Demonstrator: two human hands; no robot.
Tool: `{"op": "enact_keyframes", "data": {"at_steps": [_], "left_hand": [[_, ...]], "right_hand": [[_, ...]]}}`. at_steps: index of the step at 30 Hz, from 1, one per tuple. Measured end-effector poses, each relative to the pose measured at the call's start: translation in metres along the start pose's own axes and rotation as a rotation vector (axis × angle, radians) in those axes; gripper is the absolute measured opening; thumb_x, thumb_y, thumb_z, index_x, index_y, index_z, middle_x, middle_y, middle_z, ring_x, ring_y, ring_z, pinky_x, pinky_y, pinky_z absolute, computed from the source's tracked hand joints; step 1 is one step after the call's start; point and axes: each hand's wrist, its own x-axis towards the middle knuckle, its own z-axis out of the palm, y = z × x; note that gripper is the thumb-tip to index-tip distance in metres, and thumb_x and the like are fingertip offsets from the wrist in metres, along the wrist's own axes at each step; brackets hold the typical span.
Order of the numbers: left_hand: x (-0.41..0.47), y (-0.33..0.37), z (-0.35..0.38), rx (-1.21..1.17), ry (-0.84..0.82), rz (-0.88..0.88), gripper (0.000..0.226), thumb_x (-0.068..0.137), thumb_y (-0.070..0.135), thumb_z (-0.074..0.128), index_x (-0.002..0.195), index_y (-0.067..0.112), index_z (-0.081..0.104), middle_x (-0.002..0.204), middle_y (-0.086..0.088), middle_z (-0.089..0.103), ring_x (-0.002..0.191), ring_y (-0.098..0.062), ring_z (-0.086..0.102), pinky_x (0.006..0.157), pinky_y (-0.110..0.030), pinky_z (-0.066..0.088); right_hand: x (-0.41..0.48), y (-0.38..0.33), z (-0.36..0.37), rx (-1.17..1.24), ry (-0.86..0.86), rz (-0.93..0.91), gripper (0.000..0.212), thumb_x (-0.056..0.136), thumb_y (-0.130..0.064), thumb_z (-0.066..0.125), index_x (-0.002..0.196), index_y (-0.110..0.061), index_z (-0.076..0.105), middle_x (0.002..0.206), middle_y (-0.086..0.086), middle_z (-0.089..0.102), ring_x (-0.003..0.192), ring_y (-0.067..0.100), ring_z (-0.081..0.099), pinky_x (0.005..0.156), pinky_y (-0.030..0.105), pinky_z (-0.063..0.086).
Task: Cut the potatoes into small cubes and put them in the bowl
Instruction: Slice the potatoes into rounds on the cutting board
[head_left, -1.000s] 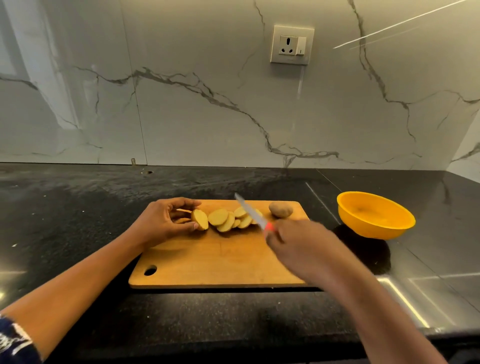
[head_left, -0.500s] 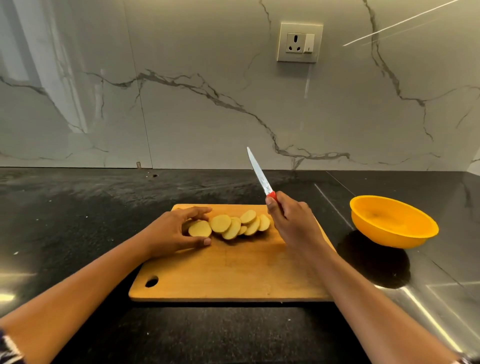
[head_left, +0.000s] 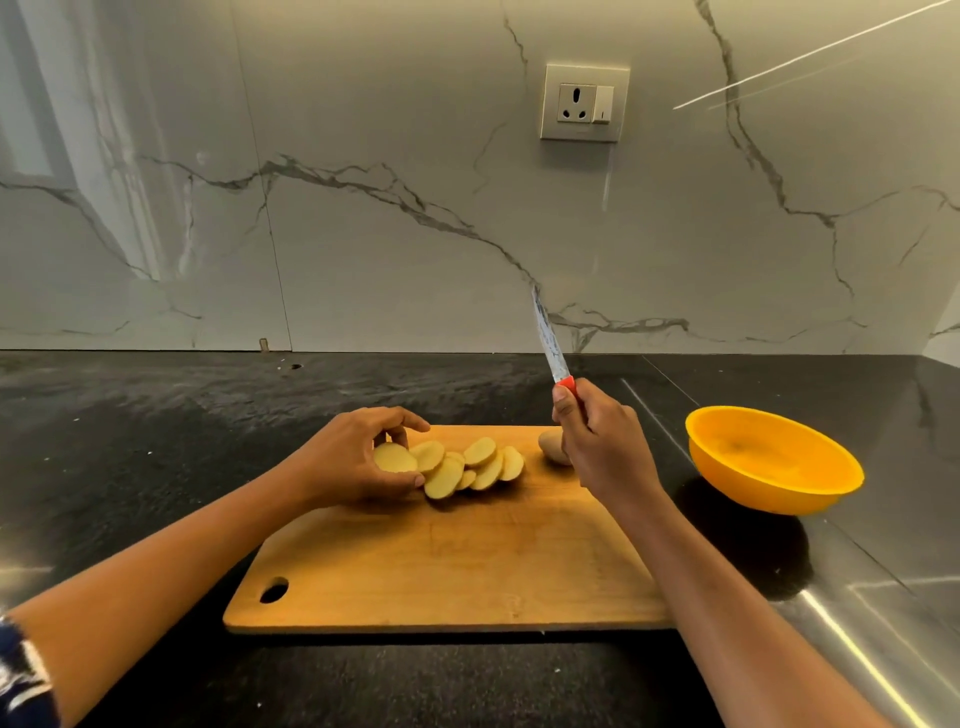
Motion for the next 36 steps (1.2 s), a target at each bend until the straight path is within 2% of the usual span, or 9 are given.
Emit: {"op": "enact_keyframes", "data": {"at_steps": [4,9,11,14,18,20,25,29,36], "left_hand": [[-0.01,0.008,-0.006,-0.053,0.051,0.055,0.065,0.056,0.073,0.064,0.114,0.052,0.043,0.107,0.024,0.056,0.102,0.009,0.05,0.079,-0.015,0.046],[0.004,0.014,-0.007,-0.05,-0.004,0.067,0.063,0.071,0.046,0.072,0.125,0.047,0.039,0.121,0.023,0.051,0.108,0.008,0.049,0.087,-0.008,0.039],[0.013,0.011,-0.009,-0.055,-0.088,0.049,0.063,0.075,0.038,0.074,0.127,0.046,0.039,0.126,0.023,0.049,0.114,0.005,0.046,0.095,-0.013,0.035],[0.016,0.008,-0.015,-0.158,-0.206,0.018,0.074,0.063,0.062,0.075,0.127,0.053,0.038,0.131,0.029,0.044,0.118,0.012,0.041,0.106,-0.026,0.029],[0.022,0.015,-0.021,-0.29,-0.138,0.015,0.086,0.049,0.073,0.072,0.125,0.055,0.037,0.132,0.028,0.043,0.126,0.002,0.04,0.109,-0.032,0.028],[0.033,0.031,-0.019,-0.267,-0.185,0.034,0.084,0.05,0.076,0.071,0.124,0.054,0.037,0.133,0.024,0.043,0.128,-0.004,0.04,0.108,-0.032,0.03],[0.089,0.081,0.022,0.007,-0.335,0.091,0.07,0.081,0.041,0.068,0.14,0.039,0.032,0.148,0.007,0.037,0.135,-0.014,0.035,0.108,-0.035,0.032],[0.12,0.097,0.05,0.104,-0.454,0.106,0.065,0.08,0.041,0.071,0.137,0.032,0.043,0.132,0.005,0.053,0.12,-0.014,0.049,0.098,-0.028,0.041],[0.123,0.101,0.05,0.074,-0.386,0.15,0.046,0.077,0.032,0.075,0.119,0.024,0.059,0.111,0.007,0.062,0.096,-0.005,0.056,0.075,-0.014,0.045]], "right_hand": [[0.004,0.004,0.0,-0.015,0.01,0.014,0.023,0.1,-0.035,0.038,0.089,-0.02,0.053,0.059,-0.006,0.054,0.048,0.0,0.052,0.044,0.015,0.038],[0.005,0.009,0.001,-0.029,0.032,0.03,0.027,0.1,-0.036,0.039,0.093,-0.016,0.057,0.067,-0.001,0.059,0.053,0.009,0.052,0.049,0.026,0.042],[0.005,0.01,0.001,-0.045,0.036,0.035,0.028,0.1,-0.036,0.039,0.093,-0.016,0.057,0.066,-0.001,0.059,0.053,0.01,0.052,0.05,0.026,0.043],[0.005,0.01,-0.001,-0.039,0.054,0.05,0.029,0.1,-0.036,0.039,0.091,-0.015,0.058,0.066,0.001,0.06,0.054,0.011,0.053,0.051,0.031,0.045],[0.007,0.008,-0.005,-0.029,0.102,0.063,0.03,0.1,-0.036,0.038,0.088,-0.016,0.056,0.064,0.003,0.059,0.054,0.015,0.054,0.051,0.036,0.047],[0.008,0.008,-0.009,-0.032,0.158,0.079,0.031,0.101,-0.036,0.037,0.088,-0.015,0.056,0.063,0.003,0.059,0.054,0.017,0.055,0.05,0.037,0.047],[0.011,0.011,-0.022,-0.083,0.315,0.125,0.03,0.101,-0.034,0.036,0.091,-0.013,0.056,0.062,0.0,0.055,0.051,0.011,0.05,0.043,0.023,0.038],[0.011,0.015,-0.032,-0.1,0.392,0.134,0.03,0.102,-0.031,0.037,0.095,-0.011,0.057,0.064,-0.004,0.054,0.052,0.006,0.049,0.042,0.012,0.036],[0.016,0.019,-0.031,-0.193,0.387,0.109,0.031,0.102,-0.031,0.036,0.098,-0.008,0.058,0.064,-0.005,0.052,0.049,0.006,0.046,0.043,0.013,0.028]]}}
